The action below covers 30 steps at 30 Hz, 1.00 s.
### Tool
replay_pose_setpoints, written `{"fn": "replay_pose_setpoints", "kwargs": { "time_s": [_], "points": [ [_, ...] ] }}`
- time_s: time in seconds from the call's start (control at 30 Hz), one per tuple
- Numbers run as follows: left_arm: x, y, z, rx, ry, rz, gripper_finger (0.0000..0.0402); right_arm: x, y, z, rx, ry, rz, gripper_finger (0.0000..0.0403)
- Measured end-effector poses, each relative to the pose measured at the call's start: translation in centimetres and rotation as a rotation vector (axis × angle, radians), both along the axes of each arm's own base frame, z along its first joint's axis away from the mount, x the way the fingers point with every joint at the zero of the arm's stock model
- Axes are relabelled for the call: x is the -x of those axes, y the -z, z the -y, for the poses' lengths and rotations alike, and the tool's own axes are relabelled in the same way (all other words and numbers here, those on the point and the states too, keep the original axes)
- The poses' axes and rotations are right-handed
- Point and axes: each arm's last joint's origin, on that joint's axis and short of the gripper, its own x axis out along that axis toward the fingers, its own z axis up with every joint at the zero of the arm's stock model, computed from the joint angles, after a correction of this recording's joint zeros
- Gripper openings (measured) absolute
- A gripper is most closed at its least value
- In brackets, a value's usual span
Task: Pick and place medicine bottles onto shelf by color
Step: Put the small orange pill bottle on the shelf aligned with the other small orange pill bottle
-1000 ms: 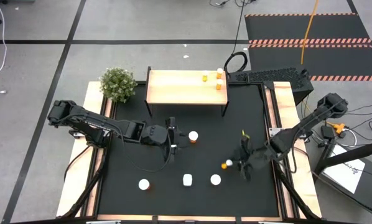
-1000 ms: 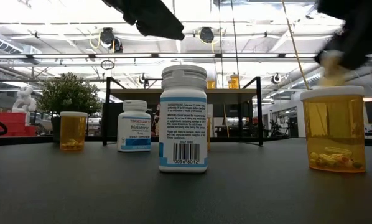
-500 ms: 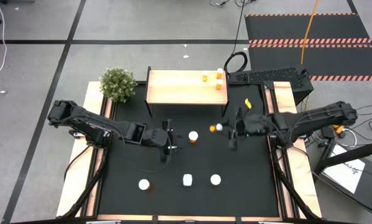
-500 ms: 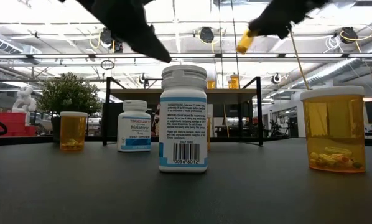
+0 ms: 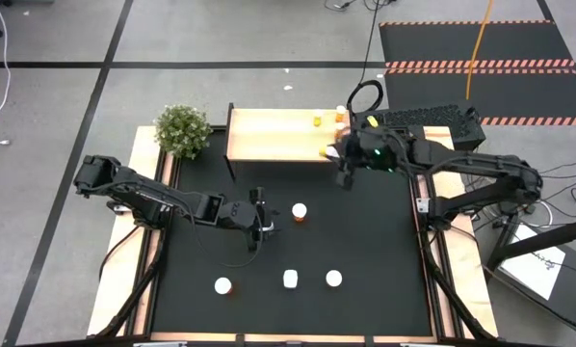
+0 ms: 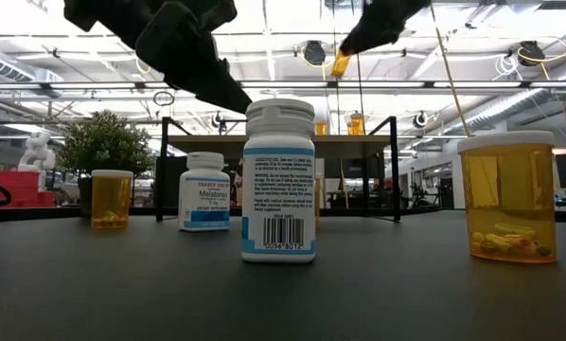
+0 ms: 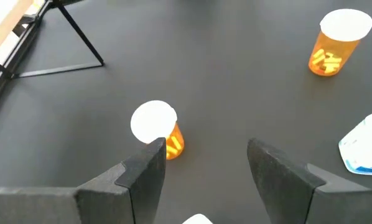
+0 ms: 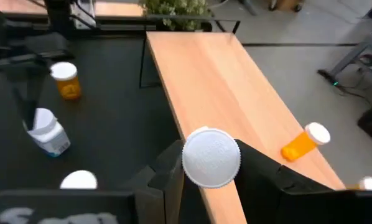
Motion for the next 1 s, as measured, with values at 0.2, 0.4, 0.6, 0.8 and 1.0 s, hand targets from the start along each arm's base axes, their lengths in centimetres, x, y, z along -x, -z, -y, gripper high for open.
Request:
{"fn": "replay_pose_setpoints", "kwargs": {
  "time_s": [0.2,0.4,0.6,0.8,1.0],
  "points": [
    [-0.1,-0.1,0.0,0.001,0.001,0.009,0.0227,-2.2,-0.5,3.4,-0.051,0.066,-0.059,0.0118],
    [-0.1,-0.1,0.0,-0.001,0.002,0.012,0.0227,-3.5,-1.1,6.8,-0.127,0.069,-0.097,0.0118],
    [-0.1,-0.1,0.0,-0.003,0.003,0.012,0.0227,-3.5,-0.6,10.0,-0.194,0.083,-0.135,0.0118],
    [-0.1,-0.1,0.0,-0.002,0.003,0.015,0.0227,-3.0,0.1,11.7,-0.237,0.088,-0.15,0.0118],
    [-0.2,-0.3,0.0,-0.003,0.006,0.031,0.0227,-2.9,0.0,11.8,-0.237,0.086,-0.146,0.0118]
  ]
}}
